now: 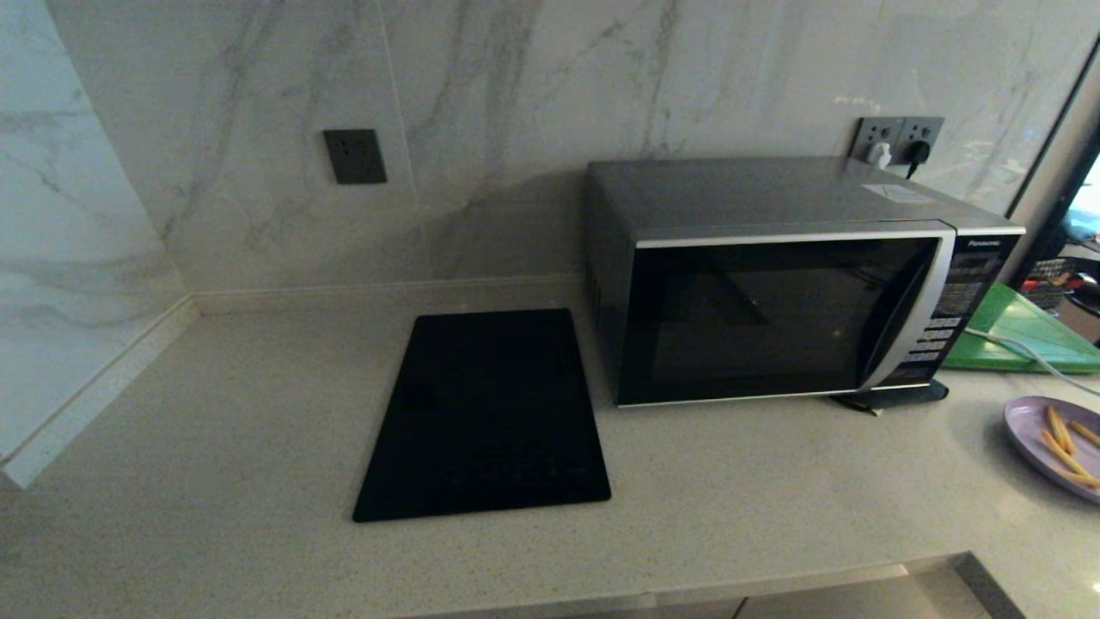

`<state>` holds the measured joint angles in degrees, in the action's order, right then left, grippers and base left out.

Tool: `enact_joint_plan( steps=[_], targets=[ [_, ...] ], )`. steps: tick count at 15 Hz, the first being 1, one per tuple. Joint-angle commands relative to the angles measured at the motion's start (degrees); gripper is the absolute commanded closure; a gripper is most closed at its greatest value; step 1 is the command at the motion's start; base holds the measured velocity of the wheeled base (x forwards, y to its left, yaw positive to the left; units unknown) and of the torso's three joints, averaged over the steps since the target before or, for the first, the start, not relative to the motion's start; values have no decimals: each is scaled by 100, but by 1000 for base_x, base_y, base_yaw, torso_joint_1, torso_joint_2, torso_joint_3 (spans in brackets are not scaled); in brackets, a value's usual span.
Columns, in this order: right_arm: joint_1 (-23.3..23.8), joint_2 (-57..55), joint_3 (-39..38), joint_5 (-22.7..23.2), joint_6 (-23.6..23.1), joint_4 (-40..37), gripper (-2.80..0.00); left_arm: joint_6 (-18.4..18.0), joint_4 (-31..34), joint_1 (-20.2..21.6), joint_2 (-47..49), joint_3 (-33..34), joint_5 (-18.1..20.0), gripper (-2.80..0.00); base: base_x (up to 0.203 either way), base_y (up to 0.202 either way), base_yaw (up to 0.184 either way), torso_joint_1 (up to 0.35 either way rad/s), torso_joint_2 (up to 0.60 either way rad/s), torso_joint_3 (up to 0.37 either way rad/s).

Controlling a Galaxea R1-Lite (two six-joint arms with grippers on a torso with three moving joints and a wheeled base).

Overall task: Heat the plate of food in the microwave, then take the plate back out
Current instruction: Open the microwave oven

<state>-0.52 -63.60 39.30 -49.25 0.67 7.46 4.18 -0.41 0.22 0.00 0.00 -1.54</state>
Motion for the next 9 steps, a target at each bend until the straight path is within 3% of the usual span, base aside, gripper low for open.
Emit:
enact_joint_plan(
  steps=[1, 4, 9],
  targets=[
    [-134, -464, 43, -24, 165, 95, -280, 4, -3, 4, 9, 0, -5, 0, 0, 0, 0, 0, 0, 0],
    [-160, -1074, 239, -18, 397, 628, -280, 4, -3, 4, 9, 0, -5, 0, 0, 0, 0, 0, 0, 0],
    [-440, -2257, 843, 27, 944, 756, -280, 4, -3, 4, 9, 0, -5, 0, 0, 0, 0, 0, 0, 0]
  ],
)
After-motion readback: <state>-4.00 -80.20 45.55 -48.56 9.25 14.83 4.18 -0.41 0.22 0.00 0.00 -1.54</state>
